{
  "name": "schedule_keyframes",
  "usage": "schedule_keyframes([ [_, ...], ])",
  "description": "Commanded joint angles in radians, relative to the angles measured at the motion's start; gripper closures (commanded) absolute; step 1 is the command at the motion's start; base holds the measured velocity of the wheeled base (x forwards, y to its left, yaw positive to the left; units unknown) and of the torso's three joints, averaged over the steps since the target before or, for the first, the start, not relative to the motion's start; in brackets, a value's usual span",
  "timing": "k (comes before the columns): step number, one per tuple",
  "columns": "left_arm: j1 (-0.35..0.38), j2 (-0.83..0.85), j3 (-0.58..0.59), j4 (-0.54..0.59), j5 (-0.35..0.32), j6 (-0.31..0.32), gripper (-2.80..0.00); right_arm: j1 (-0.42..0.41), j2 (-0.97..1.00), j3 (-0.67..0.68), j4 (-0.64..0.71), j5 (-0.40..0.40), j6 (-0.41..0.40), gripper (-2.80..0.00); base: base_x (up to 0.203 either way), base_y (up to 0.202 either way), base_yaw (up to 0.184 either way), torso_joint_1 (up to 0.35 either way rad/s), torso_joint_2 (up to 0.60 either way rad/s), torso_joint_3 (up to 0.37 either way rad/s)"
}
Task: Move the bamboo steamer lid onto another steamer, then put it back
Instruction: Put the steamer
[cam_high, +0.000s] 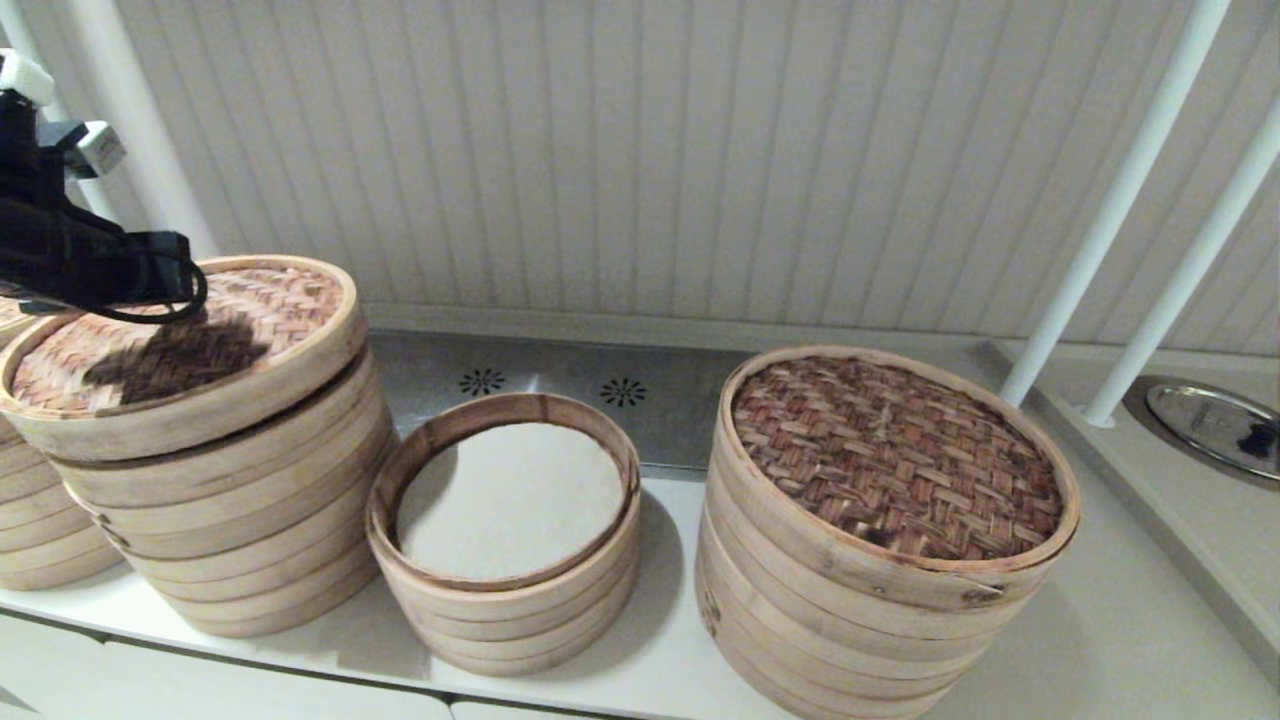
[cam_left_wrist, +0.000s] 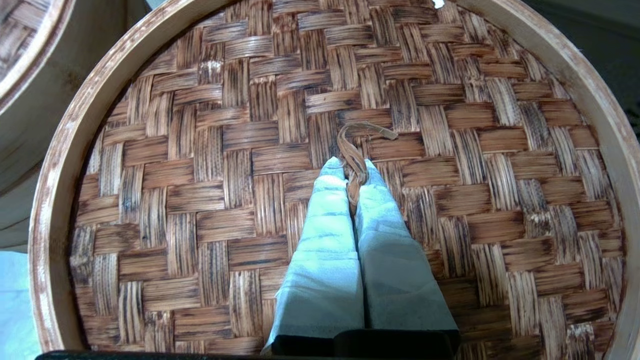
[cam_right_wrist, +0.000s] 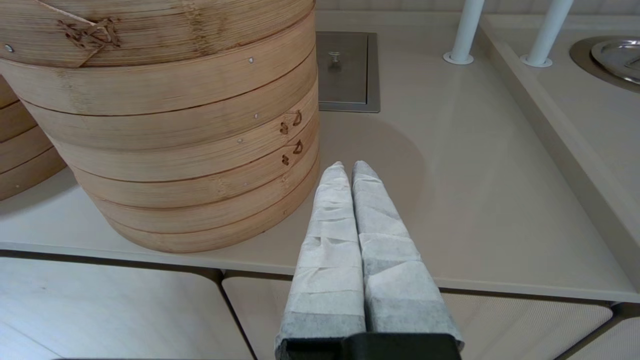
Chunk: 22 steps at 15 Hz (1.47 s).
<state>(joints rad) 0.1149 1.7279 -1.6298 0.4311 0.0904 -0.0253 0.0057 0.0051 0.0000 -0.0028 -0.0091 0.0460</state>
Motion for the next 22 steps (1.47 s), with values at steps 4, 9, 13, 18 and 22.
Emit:
schedule_keyframes([
  [4, 0.022, 0.069, 0.005, -0.059, 0.006, 0.011, 0.0, 0.0, -0.001, 0.003, 0.0, 0.0, 0.0, 0.0, 0.0, 0.0, 0.0, 0.0, 0.0, 0.0],
  [9, 0.025, 0.085, 0.004, -0.066, 0.009, 0.013, 0.0, 0.0, -0.001, 0.003, 0.0, 0.0, 0.0, 0.0, 0.0, 0.0, 0.0, 0.0, 0.0, 0.0],
  [13, 0.023, 0.079, 0.005, -0.057, -0.002, 0.013, 0.0, 0.0, -0.001, 0.003, 0.0, 0.0, 0.0, 0.0, 0.0, 0.0, 0.0, 0.0, 0.0, 0.0],
  [18, 0.017, 0.051, -0.021, 0.034, -0.09, 0.011, 0.0, 0.0, -0.001, 0.003, 0.0, 0.0, 0.0, 0.0, 0.0, 0.0, 0.0, 0.0, 0.0, 0.0],
  [22, 0.019, 0.062, -0.038, 0.034, -0.097, 0.008, 0.0, 0.0, -0.001, 0.003, 0.0, 0.0, 0.0, 0.0, 0.0, 0.0, 0.0, 0.0, 0.0, 0.0],
])
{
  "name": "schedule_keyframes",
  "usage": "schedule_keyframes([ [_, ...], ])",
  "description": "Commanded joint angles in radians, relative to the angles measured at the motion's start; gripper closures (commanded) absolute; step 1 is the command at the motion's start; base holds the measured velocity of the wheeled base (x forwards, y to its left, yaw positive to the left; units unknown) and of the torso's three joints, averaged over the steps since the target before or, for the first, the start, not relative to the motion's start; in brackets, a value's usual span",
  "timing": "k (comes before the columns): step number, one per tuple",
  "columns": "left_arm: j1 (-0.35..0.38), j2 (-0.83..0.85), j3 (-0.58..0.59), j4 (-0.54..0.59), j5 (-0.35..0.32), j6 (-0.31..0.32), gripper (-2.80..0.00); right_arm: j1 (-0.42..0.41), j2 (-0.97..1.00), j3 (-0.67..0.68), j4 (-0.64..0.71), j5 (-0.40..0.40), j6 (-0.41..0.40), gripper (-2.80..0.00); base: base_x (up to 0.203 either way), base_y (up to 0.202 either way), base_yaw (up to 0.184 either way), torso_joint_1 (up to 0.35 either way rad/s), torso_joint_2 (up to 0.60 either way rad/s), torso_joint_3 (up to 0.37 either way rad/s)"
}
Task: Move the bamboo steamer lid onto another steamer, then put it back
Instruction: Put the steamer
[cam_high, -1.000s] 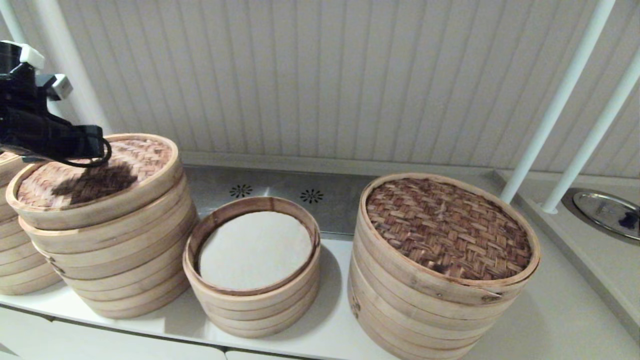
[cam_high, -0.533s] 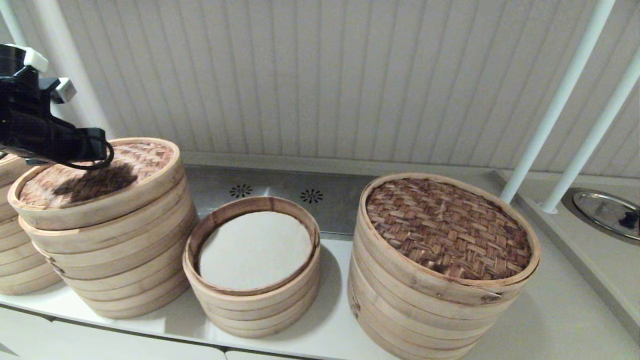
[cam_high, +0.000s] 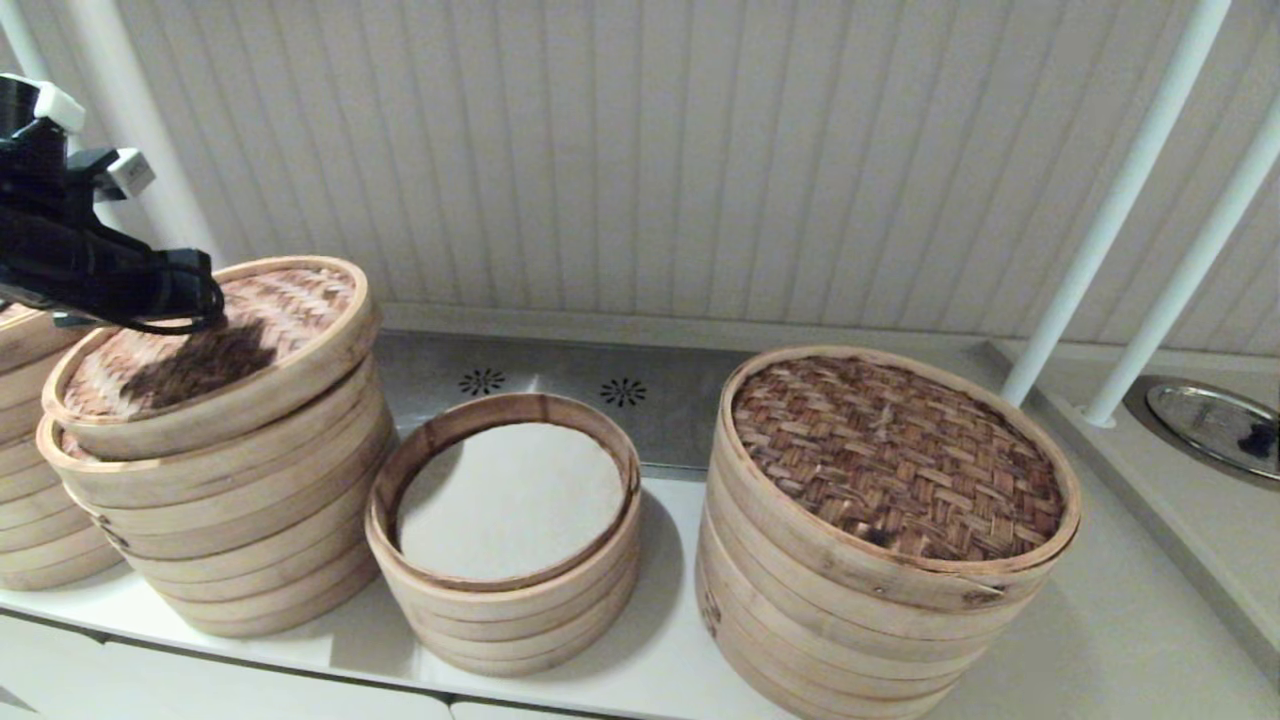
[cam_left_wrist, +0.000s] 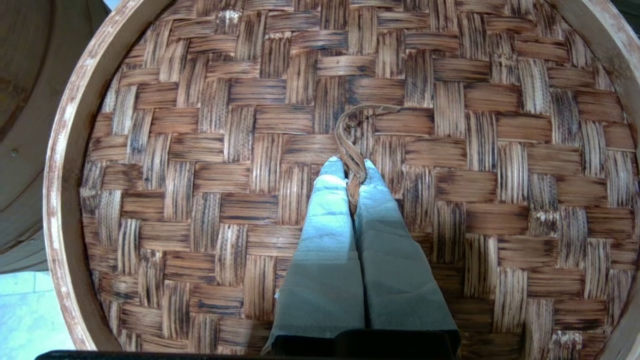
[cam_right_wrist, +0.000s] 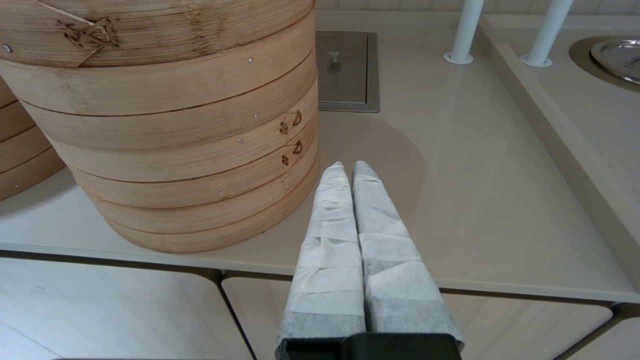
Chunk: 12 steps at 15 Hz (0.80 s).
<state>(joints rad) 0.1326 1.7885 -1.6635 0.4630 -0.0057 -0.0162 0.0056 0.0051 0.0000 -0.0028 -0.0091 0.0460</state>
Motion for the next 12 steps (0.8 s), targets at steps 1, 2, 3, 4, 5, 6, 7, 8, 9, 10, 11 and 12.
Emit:
schedule_keyframes([
  [1, 0.001, 0.0, -0.005, 0.002, 0.0, -0.001, 0.0, 0.001, -0.001, 0.003, 0.0, 0.0, 0.0, 0.0, 0.0, 0.0, 0.0, 0.0, 0.0, 0.0],
  [2, 0.002, 0.0, -0.006, 0.002, -0.002, -0.001, 0.0, 0.001, -0.001, 0.003, 0.0, 0.0, 0.0, 0.0, 0.0, 0.0, 0.0, 0.0, 0.0, 0.0],
  [3, 0.002, 0.0, -0.012, 0.006, -0.013, -0.002, 0.0, 0.001, -0.001, 0.003, 0.0, 0.0, 0.0, 0.0, 0.0, 0.0, 0.0, 0.0, 0.0, 0.0],
  [4, 0.002, 0.0, -0.019, 0.007, -0.019, -0.004, 0.0, 0.001, -0.001, 0.003, 0.0, 0.0, 0.0, 0.0, 0.0, 0.0, 0.0, 0.0, 0.0, 0.0],
  [5, 0.002, 0.0, -0.024, 0.011, -0.019, -0.005, 0.0, 0.001, -0.001, 0.003, 0.0, 0.0, 0.0, 0.0, 0.0, 0.0, 0.0, 0.0, 0.0, 0.0],
  [6, 0.002, 0.0, -0.037, 0.026, -0.021, -0.009, 0.0, 0.001, -0.001, 0.003, 0.0, 0.0, 0.0, 0.0, 0.0, 0.0, 0.0, 0.0, 0.0, 0.0],
  [7, 0.001, 0.0, -0.058, 0.058, -0.038, -0.019, 0.0, 0.001, -0.001, 0.003, 0.0, 0.0, 0.0, 0.0, 0.0, 0.0, 0.0, 0.0, 0.0, 0.0],
  [8, 0.001, 0.0, -0.091, 0.108, -0.088, -0.037, 0.0, 0.001, 0.001, 0.003, 0.0, 0.0, 0.0, 0.0, 0.0, 0.0, 0.0, 0.0, 0.0, 0.0],
  [9, 0.002, -0.002, -0.116, 0.159, -0.133, -0.05, 0.0, 0.001, -0.001, 0.003, 0.0, 0.0, 0.0, 0.0, 0.0, 0.0, 0.0, 0.0, 0.0, 0.0],
  [10, 0.001, -0.006, -0.118, 0.163, -0.137, -0.053, 0.0, 0.001, -0.001, 0.003, 0.0, 0.0, 0.0, 0.0, 0.0, 0.0, 0.0, 0.0, 0.0, 0.0],
  [11, 0.005, -0.004, -0.115, 0.159, -0.134, -0.054, 0.0, 0.001, -0.001, 0.003, 0.0, 0.0, 0.0, 0.0, 0.0, 0.0, 0.0, 0.0, 0.0, 0.0],
  [12, 0.009, -0.004, -0.113, 0.152, -0.134, -0.053, 0.0, 0.001, -0.001, 0.003, 0.0, 0.0, 0.0, 0.0, 0.0, 0.0, 0.0, 0.0, 0.0, 0.0],
])
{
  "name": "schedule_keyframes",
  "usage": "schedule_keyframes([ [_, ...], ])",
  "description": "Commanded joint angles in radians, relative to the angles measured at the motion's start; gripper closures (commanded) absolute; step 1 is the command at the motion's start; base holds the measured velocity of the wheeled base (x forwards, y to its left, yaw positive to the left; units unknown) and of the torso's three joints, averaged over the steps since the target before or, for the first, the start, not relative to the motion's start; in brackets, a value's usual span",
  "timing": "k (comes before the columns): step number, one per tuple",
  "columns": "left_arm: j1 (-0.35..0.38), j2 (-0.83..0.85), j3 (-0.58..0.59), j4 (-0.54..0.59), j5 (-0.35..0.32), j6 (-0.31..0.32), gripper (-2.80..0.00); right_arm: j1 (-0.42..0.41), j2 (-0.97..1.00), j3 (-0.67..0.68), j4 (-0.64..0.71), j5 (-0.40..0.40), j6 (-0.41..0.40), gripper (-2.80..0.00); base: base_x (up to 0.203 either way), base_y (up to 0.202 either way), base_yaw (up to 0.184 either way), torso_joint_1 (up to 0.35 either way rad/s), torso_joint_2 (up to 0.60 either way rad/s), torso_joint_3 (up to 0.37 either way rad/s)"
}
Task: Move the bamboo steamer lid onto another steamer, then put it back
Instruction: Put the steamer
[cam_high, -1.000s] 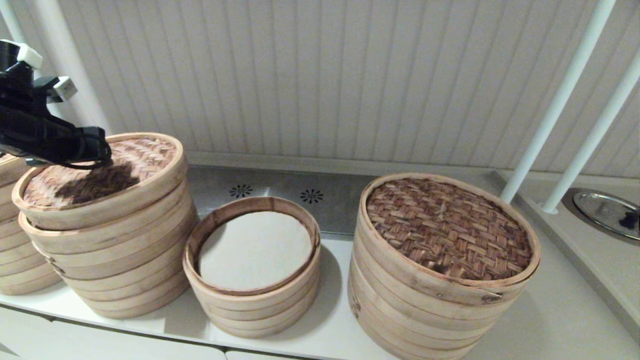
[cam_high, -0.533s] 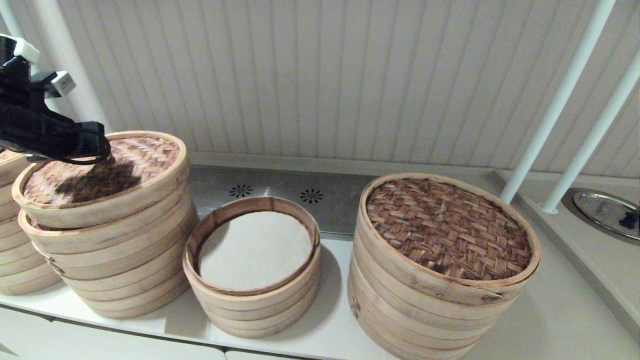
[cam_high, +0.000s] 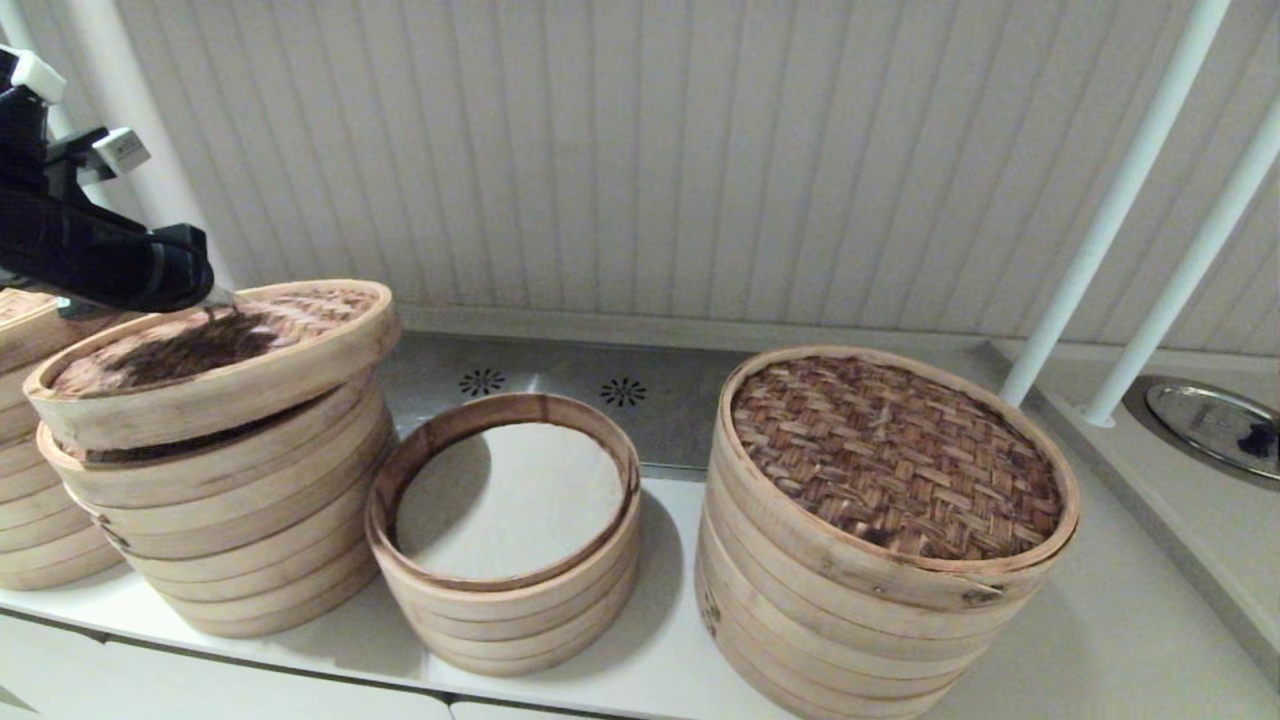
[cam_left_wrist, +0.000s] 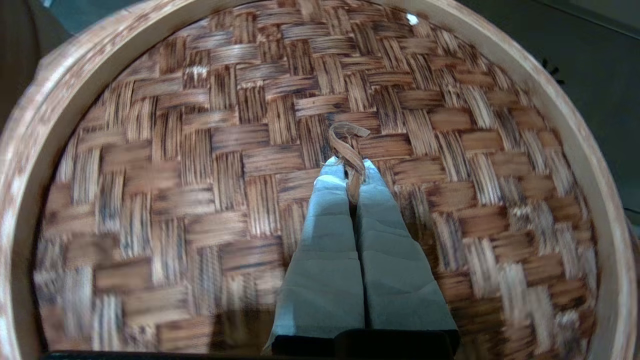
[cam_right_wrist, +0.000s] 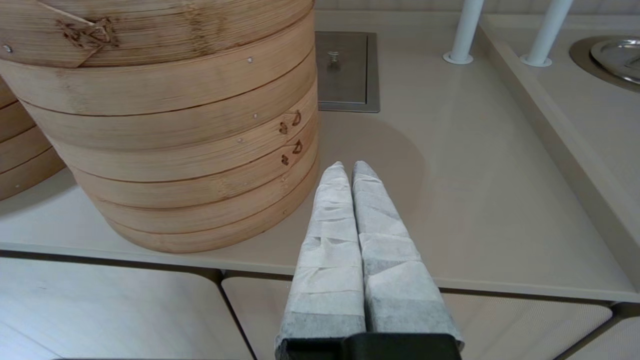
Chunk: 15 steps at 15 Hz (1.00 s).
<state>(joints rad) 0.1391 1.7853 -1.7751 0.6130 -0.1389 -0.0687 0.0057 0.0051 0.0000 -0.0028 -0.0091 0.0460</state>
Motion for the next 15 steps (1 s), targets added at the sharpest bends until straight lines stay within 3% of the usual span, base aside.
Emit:
schedule_keyframes([
  [1, 0.007, -0.003, -0.001, 0.001, -0.001, 0.0, 0.0, 0.0, -0.001, 0.003, 0.0, 0.0, 0.0, 0.0, 0.0, 0.0, 0.0, 0.0, 0.0, 0.0],
  [15, 0.055, -0.003, 0.049, -0.107, 0.038, 0.013, 0.0, 0.0, -0.001, 0.003, 0.0, 0.0, 0.0, 0.0, 0.0, 0.0, 0.0, 0.0, 0.0, 0.0],
])
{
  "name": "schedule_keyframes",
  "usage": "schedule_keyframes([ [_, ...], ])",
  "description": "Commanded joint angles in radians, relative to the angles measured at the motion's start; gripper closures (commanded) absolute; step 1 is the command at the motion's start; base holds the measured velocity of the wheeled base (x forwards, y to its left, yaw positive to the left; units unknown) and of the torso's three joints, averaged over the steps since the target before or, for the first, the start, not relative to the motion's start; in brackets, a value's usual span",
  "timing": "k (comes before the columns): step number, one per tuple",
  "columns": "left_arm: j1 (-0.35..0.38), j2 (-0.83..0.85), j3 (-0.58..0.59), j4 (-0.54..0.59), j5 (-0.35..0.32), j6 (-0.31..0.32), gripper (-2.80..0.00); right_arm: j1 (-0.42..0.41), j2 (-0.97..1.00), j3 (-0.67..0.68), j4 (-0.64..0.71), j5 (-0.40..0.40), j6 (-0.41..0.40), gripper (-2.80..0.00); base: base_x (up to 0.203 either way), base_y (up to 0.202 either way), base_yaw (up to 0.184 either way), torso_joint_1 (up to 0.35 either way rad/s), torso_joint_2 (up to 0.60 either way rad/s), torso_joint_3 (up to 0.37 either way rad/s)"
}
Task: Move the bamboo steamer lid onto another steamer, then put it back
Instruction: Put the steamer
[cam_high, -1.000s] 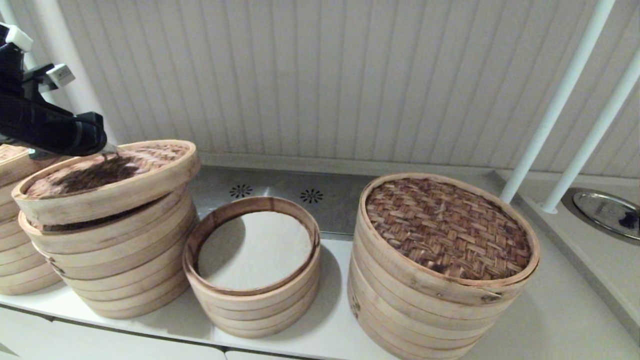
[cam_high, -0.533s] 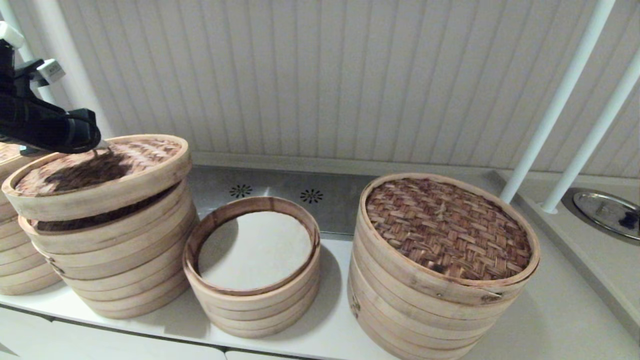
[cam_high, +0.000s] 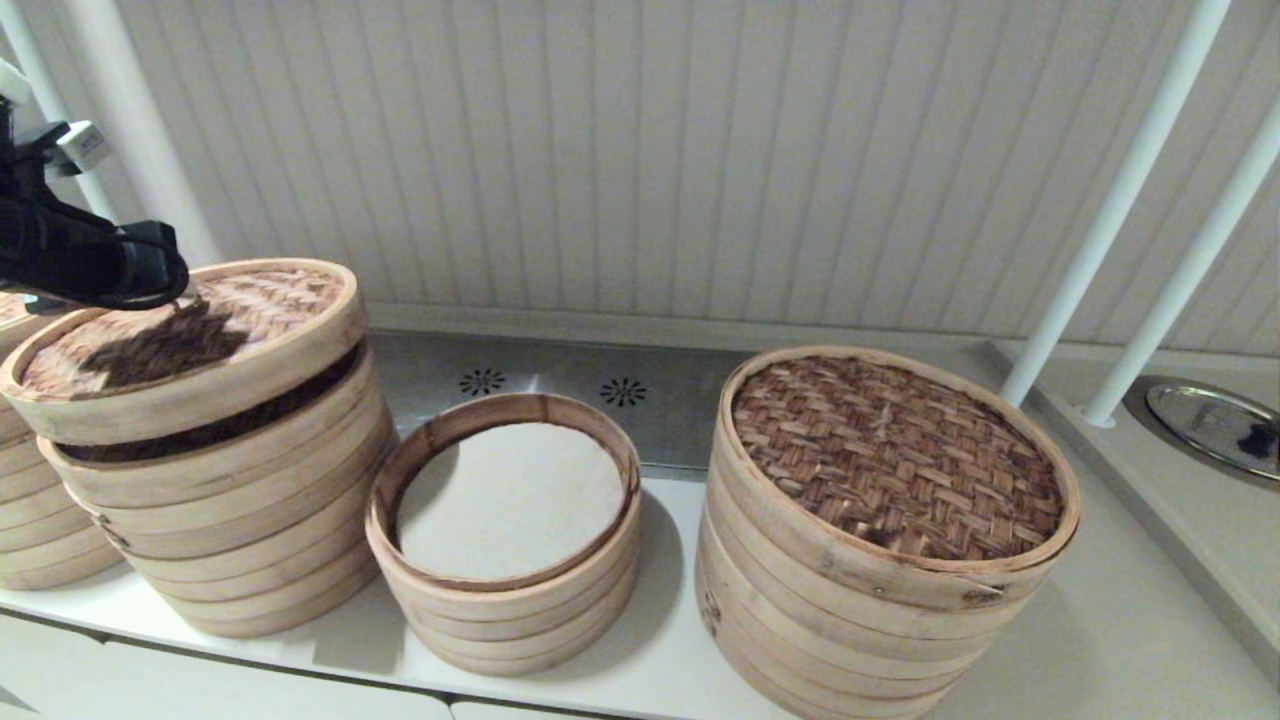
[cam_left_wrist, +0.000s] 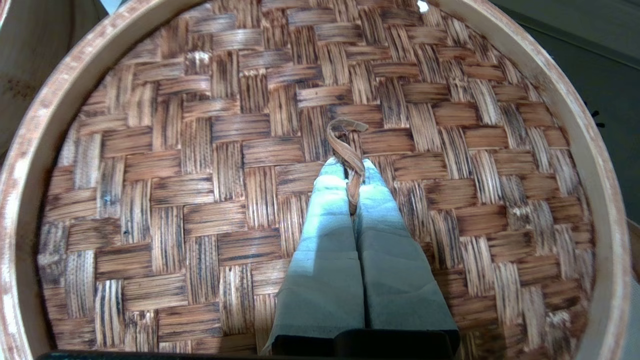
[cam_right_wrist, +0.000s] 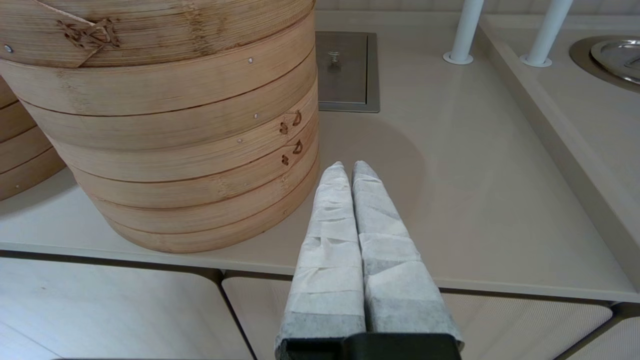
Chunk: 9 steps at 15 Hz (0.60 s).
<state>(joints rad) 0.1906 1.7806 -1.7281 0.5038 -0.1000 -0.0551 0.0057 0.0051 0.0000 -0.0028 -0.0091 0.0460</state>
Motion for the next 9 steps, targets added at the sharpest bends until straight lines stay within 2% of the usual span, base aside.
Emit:
schedule_keyframes([
  [1, 0.009, 0.002, 0.001, 0.001, -0.001, 0.0, 0.0, 0.0, -0.001, 0.003, 0.0, 0.0, 0.0, 0.0, 0.0, 0.0, 0.0, 0.0, 0.0, 0.0],
  [9, 0.015, 0.011, 0.022, -0.027, -0.003, 0.008, 0.0, 0.0, -0.001, 0.003, 0.0, 0.0, 0.0, 0.0, 0.0, 0.0, 0.0, 0.0, 0.0, 0.0],
])
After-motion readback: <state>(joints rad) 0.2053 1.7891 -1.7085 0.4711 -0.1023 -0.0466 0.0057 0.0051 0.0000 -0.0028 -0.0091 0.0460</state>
